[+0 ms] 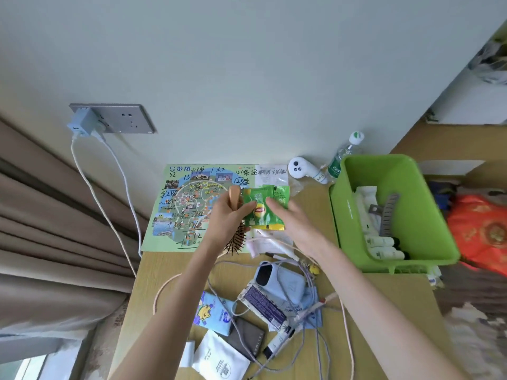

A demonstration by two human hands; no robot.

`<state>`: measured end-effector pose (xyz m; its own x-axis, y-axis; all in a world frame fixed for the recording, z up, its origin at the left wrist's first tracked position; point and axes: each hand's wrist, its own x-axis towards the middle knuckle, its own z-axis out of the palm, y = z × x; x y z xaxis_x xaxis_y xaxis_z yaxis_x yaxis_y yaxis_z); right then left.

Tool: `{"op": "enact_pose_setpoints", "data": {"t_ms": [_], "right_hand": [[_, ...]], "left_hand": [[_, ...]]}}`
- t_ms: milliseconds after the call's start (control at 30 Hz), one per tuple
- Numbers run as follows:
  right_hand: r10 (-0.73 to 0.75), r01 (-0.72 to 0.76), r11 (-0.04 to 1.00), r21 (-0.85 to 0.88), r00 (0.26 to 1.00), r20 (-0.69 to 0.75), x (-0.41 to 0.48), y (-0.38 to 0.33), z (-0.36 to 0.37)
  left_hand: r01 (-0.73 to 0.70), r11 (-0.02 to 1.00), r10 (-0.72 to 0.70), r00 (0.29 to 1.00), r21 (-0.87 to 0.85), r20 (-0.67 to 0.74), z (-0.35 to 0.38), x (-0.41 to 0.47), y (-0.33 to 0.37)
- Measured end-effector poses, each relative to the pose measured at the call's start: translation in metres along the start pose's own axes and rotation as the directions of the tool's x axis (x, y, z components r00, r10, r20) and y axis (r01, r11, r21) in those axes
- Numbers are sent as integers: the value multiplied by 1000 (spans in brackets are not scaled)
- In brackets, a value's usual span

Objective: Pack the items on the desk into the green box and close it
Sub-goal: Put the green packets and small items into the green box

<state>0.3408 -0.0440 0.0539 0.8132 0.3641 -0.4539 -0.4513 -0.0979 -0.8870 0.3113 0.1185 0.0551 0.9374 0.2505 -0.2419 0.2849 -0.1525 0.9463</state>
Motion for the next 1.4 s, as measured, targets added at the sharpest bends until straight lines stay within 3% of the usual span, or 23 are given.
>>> {"op": "enact_pose_setpoints", "data": {"t_ms": [167,300,433,500,600,700,800,867,967,1067,1133,1267,1333,1400], "right_hand": [[-99,96,994,-47,993,-66,-26,-15,-51],[-165,147,984,-101,963,-212,-40,-22,-109],[-292,228,956,-185,810,-509,-45,-29,-173],[-326,172,937,-304,739,-589,-41,-26,-201],[-328,-3,873,-489,738,-589,-18,-15,-228],[-388,-148,654,-742,776,-497,6,-11,-234],[-521,-97,422,-901,788,-328,28,-14,-235],[-555,-87,274,-958,799,-231,41,-14,-235],[-494,-160,-25,-987,860,-127,56,-9,-239],[-501,-225,-164,-961,858,-115,62,-4,-241],[-524,-242,-137,-961,841,-137,62,-1,-241],[-526,-186,106,-977,823,-214,50,-9,-242],[-585,-99,346,-933,755,-297,33,-21,-238],[-529,115,664,-739,770,-356,10,-32,-231]], "left_hand": [[-40,999,37,996,34,84,55,-2,33],[-28,999,24,989,30,146,100,-3,48],[89,996,-84,981,-24,173,129,0,54],[126,991,-119,978,-34,170,139,3,54],[151,987,-141,978,-53,156,148,7,50],[115,993,-108,983,-37,147,150,11,45],[73,997,-72,988,1,138,148,18,42],[73,997,-72,989,-3,128,147,22,42],[77,997,-75,988,-9,135,148,27,42],[51,999,-53,983,18,178,152,32,42],[35,999,-40,979,24,199,158,33,44],[-8,1000,4,982,18,189,173,31,55],[-54,997,43,982,57,182,179,30,63],[-91,994,79,982,63,174,186,27,71]]}}
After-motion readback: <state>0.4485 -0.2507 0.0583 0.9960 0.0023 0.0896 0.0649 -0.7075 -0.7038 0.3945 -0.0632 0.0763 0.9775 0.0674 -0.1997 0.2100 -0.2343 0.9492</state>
